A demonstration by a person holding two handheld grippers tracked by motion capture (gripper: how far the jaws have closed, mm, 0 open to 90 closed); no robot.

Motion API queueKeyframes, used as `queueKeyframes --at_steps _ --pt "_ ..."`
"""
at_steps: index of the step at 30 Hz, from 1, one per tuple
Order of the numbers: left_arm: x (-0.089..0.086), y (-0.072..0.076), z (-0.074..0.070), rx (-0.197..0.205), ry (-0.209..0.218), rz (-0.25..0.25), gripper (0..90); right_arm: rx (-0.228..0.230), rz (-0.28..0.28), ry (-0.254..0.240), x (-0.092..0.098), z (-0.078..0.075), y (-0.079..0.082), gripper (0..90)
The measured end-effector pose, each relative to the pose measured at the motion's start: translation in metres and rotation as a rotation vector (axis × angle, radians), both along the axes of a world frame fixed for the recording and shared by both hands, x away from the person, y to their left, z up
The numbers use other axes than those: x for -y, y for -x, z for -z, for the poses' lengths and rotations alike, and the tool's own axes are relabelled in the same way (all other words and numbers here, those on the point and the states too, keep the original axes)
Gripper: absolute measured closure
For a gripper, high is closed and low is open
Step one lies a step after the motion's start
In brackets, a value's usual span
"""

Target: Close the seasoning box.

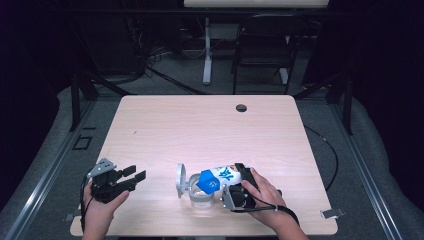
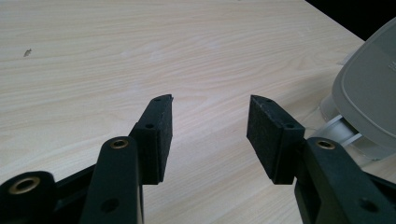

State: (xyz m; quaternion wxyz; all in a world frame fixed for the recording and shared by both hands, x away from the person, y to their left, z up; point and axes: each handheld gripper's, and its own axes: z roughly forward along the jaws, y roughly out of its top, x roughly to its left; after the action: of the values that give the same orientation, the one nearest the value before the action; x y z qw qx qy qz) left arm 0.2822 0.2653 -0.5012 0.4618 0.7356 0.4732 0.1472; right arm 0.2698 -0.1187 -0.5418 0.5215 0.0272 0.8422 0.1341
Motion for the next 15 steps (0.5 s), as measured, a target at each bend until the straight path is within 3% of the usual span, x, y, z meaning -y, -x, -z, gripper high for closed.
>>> queueKeyframes --at_steps 15 --pt "-0.0005 -0.0001 0.0003 -0.002 0.0 0.0 51.0 0.035 -0.012 0.055 -0.0005 -0.0013 0.0007 40.2"
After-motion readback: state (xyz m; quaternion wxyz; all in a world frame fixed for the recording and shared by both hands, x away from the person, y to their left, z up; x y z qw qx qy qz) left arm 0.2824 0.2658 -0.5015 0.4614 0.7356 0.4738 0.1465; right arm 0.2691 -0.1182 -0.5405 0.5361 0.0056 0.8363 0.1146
